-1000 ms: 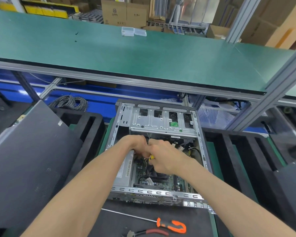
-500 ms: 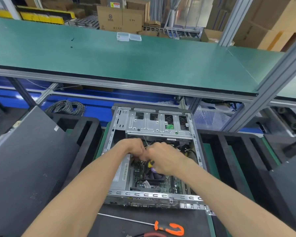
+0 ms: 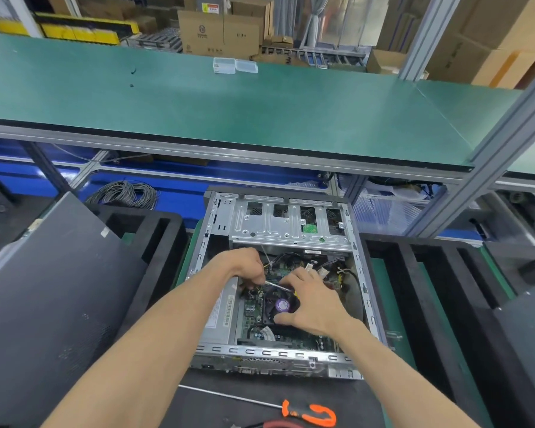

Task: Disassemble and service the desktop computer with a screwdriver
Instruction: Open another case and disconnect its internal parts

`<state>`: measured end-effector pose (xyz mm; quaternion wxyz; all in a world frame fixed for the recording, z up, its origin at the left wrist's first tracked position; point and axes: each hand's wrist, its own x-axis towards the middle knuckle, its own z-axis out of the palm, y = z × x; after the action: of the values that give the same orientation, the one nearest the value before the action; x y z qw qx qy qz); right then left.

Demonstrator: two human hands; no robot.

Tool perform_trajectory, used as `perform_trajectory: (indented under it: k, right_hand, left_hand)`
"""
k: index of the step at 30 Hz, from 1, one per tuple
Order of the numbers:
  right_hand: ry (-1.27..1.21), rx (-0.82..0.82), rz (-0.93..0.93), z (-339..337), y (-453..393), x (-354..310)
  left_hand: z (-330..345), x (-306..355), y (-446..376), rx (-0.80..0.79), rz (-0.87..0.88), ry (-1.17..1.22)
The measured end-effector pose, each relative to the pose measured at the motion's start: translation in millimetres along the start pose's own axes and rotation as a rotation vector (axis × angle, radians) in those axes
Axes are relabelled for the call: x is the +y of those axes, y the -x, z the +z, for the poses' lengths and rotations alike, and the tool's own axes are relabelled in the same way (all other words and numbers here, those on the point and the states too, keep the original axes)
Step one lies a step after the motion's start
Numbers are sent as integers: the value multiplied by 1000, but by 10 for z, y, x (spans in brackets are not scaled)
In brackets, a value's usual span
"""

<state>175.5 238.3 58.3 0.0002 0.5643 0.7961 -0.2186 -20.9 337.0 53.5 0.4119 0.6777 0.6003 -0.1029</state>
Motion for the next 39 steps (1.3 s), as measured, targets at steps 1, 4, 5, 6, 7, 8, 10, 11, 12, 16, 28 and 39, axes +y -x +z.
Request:
perform_trajectory:
  k: [1,4,5,6,7,8,10,11,12,16,28,39]
  right_hand:
    - [34,-14,-5,45,-22,3]
    - [134,-66,1,103,-76,27]
    - [158,-71,1,112,-91,31]
    - [171,-78,2,120,-104,35]
    - [176,-82,1,130,-115,37]
    - [183,-79,0,140,-123,35]
    - [188,-62,3,148,-127,33]
    - [184,-52,2,147,-128,35]
    - [177,-41,-2,145,-128,37]
    - [154,15,-23,139,-109,52]
    - [108,46,-16,112,-79,49]
    - [53,54,-15,114,-63,78]
  left_hand:
    - [-3,-8,0,24,-9,19]
    - [-7,-19,1,96,-39,61]
    - [-4,-19,-1,111,-44,75]
    - [-3,-15,5,119,-50,82]
    - [-1,-10,6,120,-53,80]
    - [-1,-3,13,115,-55,75]
    - [5,8,19,100,-64,55]
    - [9,12,22,99,-71,40]
    - [11,17,29,103,-78,21]
    - [18,49,44,121,-95,-35]
    - [92,134,36,46,-51,-574]
    - [236,257,18,2,53,-883]
